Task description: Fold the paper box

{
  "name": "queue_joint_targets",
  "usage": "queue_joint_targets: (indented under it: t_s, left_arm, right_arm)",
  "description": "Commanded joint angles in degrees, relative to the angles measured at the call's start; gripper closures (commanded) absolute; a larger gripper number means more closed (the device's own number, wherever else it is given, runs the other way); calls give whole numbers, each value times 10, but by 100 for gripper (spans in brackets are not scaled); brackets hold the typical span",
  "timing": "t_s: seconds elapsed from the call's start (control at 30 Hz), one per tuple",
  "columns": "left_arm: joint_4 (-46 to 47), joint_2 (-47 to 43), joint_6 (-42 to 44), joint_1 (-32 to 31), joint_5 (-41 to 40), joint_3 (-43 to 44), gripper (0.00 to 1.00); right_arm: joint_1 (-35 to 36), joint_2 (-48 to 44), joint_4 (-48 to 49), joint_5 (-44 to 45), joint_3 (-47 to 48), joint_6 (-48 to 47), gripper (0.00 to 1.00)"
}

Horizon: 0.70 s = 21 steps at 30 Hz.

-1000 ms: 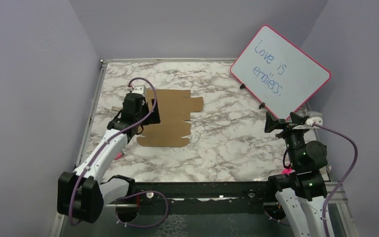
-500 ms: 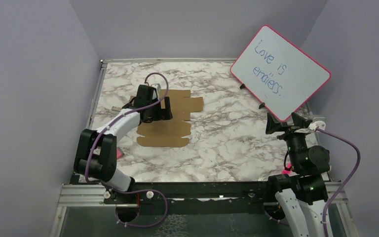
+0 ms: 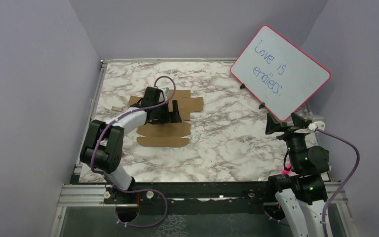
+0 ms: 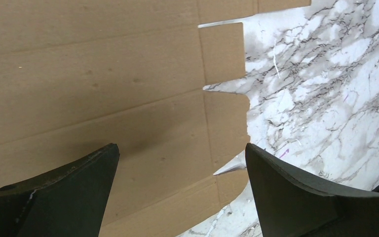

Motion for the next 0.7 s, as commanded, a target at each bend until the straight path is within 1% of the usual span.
queue_joint_targets:
  t_s: [0.0,0.3,0.67]
  left_arm:
    - [27,-5,-11,-18,31,-20,1]
    - [34,-34,-24,-60,49,-69,1]
    - [73,-96,-82,-167,43,-124,2]
  right_arm:
    - [3,-6,17,-13,-3,3,0]
    - [3,2,14,-17,-2,2,0]
    - [3,16,7,-11,1,8,0]
